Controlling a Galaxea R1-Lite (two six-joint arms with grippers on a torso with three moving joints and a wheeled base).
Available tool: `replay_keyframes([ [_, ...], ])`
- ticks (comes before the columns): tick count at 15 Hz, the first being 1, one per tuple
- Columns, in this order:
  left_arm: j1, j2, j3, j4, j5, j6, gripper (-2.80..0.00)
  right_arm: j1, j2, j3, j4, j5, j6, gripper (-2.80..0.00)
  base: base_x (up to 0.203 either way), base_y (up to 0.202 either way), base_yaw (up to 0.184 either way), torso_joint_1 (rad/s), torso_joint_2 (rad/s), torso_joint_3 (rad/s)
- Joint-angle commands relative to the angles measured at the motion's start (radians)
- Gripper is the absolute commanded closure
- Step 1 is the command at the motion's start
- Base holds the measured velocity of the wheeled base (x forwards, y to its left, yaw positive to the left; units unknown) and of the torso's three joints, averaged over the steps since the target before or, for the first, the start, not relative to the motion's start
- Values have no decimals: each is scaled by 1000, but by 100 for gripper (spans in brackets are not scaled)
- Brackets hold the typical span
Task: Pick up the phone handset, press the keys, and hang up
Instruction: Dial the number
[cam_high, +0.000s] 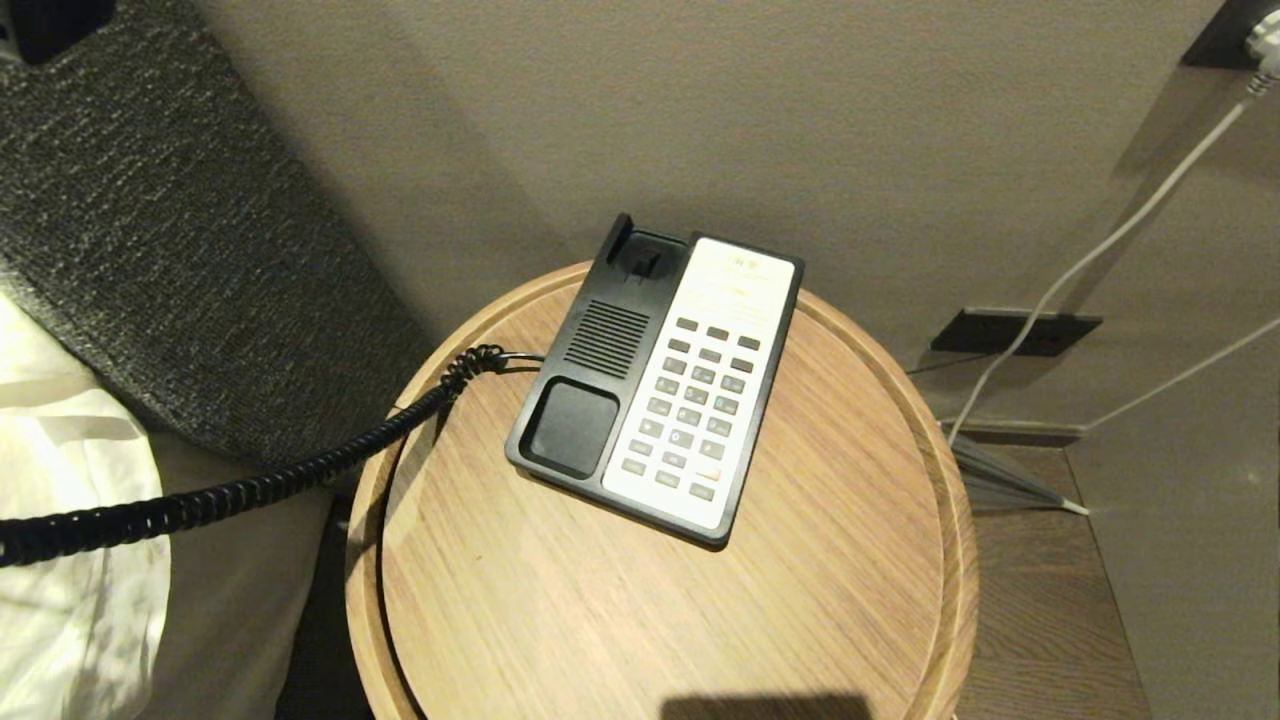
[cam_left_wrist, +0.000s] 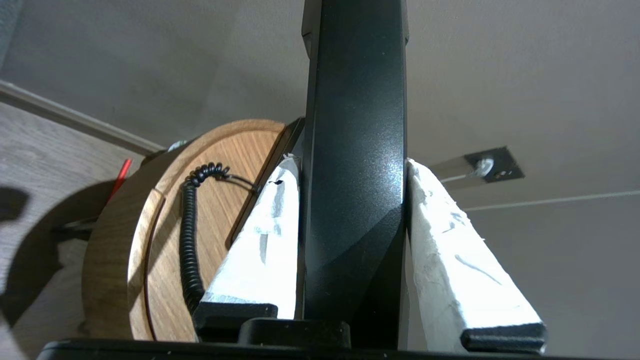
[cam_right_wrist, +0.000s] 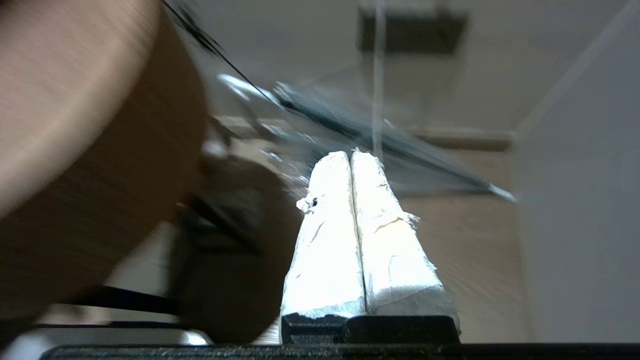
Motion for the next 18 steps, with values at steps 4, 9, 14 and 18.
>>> replay_keyframes([
  [4, 0, -23, -7, 16, 4, -3, 0, 0, 5, -590, 473, 250, 117, 0, 0, 0, 0, 0, 0, 0],
  [9, 0, -9, 5, 10, 2, -3, 0, 0, 460, -649, 300, 358, 160, 0, 0, 0, 0, 0, 0, 0],
  [14, 2, 18, 2, 1, 4, -3, 0, 53, 1176, -827, 132, 333, 68, 0, 0, 0, 0, 0, 0, 0],
  [18, 2, 12, 5, 8, 4, -3, 0, 396, 1415, -1037, 41, 218, 75, 0, 0, 0, 0, 0, 0, 0],
])
